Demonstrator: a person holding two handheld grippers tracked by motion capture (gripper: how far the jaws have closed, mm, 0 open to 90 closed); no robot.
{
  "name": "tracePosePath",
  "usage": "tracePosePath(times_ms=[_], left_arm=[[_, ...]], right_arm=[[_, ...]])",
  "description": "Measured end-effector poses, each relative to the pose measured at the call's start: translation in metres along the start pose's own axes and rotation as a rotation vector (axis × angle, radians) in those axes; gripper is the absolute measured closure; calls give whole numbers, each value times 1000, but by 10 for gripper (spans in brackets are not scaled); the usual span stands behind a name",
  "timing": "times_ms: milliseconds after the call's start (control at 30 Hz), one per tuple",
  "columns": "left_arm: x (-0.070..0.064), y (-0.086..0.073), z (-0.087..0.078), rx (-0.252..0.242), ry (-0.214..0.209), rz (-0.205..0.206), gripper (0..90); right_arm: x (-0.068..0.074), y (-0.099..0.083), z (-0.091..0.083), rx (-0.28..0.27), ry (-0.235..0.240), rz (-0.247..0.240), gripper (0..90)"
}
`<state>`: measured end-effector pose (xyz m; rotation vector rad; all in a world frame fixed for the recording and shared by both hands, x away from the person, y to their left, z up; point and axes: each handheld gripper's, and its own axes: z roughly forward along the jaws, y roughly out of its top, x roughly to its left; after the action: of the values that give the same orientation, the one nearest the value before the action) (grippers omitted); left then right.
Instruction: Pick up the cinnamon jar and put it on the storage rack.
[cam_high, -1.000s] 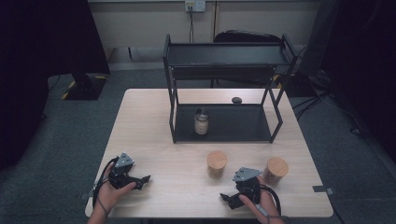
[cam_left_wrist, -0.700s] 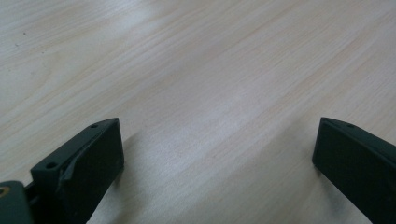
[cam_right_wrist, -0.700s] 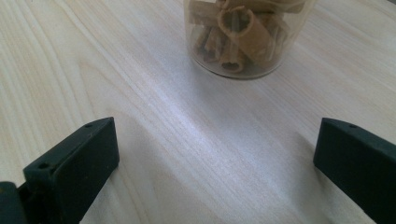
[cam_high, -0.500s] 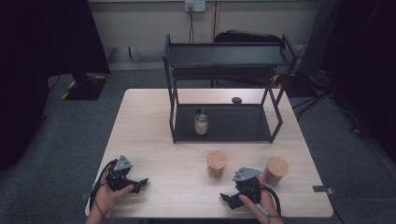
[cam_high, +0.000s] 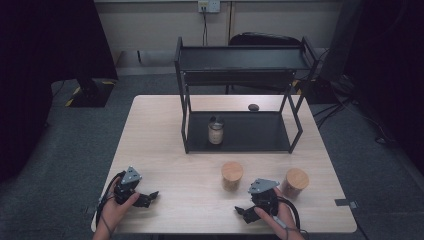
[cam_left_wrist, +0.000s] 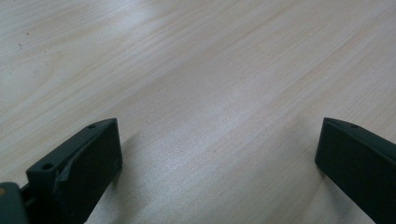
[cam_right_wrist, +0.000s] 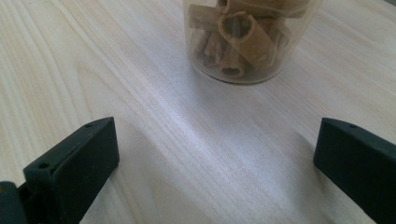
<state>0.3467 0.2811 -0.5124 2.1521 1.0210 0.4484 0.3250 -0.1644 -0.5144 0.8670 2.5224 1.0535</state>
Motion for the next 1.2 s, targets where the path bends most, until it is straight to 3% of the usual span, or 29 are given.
tracePosePath(times_ms=[633,1200], left_arm=[[0,0,0,-1,0,0,1],[0,0,0,-1,0,0,1]], right_arm=[[-2,4,0,15,11,-2,14],[-8,23,11,-50,26,40,21]])
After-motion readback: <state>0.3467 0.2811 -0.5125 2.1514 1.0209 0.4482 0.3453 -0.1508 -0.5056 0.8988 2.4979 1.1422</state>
